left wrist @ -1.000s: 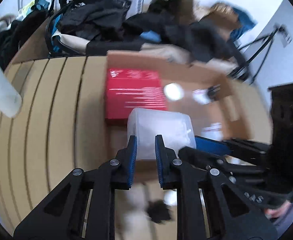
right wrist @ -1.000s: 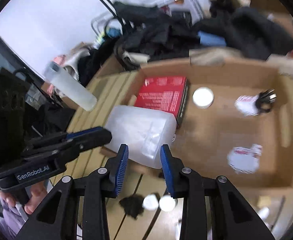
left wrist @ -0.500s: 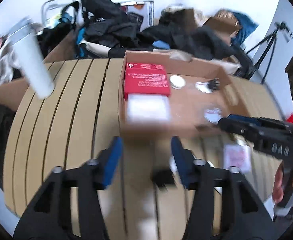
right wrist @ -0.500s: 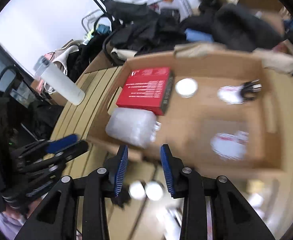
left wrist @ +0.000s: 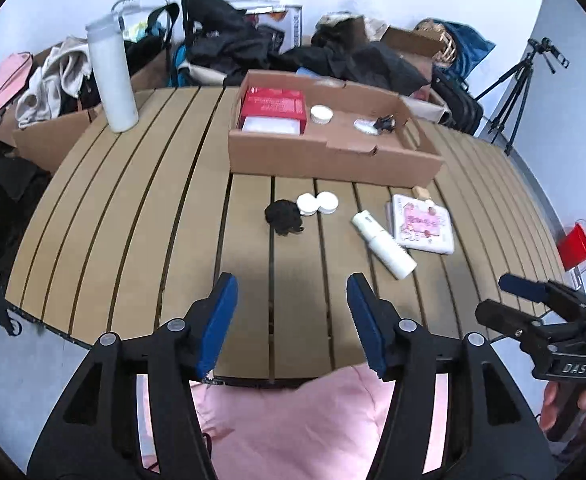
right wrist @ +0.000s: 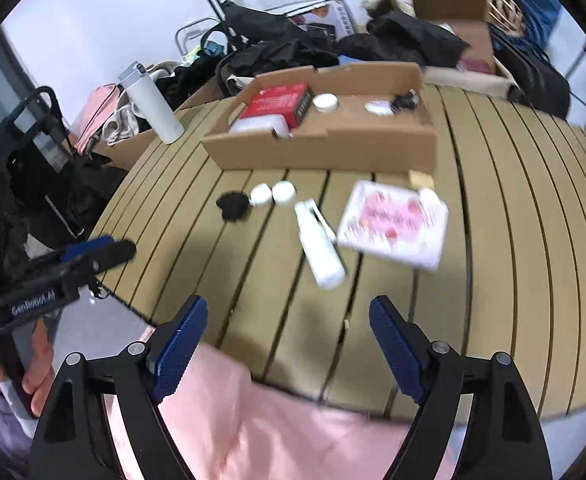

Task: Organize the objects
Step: 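Withdraw the left tool from the tray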

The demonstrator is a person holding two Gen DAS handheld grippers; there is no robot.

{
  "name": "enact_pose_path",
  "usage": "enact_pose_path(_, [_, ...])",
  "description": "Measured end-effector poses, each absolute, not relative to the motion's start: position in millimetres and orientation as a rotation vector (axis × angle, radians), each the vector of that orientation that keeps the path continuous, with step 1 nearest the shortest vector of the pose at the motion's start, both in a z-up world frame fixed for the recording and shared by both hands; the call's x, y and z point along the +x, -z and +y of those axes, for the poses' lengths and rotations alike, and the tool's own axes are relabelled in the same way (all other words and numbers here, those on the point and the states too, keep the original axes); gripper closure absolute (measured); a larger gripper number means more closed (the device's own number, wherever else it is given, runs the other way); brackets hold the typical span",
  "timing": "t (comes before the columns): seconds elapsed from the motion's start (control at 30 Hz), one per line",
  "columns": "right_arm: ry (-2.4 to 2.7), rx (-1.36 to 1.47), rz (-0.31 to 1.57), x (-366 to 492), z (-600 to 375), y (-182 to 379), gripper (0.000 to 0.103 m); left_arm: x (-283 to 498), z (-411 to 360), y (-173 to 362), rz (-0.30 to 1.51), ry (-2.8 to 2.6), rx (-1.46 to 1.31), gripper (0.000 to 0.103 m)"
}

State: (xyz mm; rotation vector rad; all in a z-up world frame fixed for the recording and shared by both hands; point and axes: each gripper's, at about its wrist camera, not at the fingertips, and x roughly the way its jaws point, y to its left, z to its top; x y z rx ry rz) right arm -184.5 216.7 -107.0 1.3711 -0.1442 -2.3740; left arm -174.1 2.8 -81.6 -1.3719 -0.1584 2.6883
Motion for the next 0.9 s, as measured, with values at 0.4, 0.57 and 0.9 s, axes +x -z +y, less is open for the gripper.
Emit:
enact_pose_path(0.4, [2.508, 1.296, -0.210, -146.1, 239.2, 98.5, 0.017, -146.7, -7.3, 87.7, -0.163, -2.707, -1.408, 0.048])
enact_pose_path(0.57, [2.775, 0.900, -0.083, -119.0, 238.6, 74.3, 0.010, -163.3, -3.5, 93.6, -0.150, -2.674, -1.386, 0.047])
enact_pose_path(0.9, [2.641, 1.164, 0.018, -194.8, 209.7, 131.2, 0.009, -262.0, 3.5, 144.5, -0.123, -2.598, -1.432, 0.048])
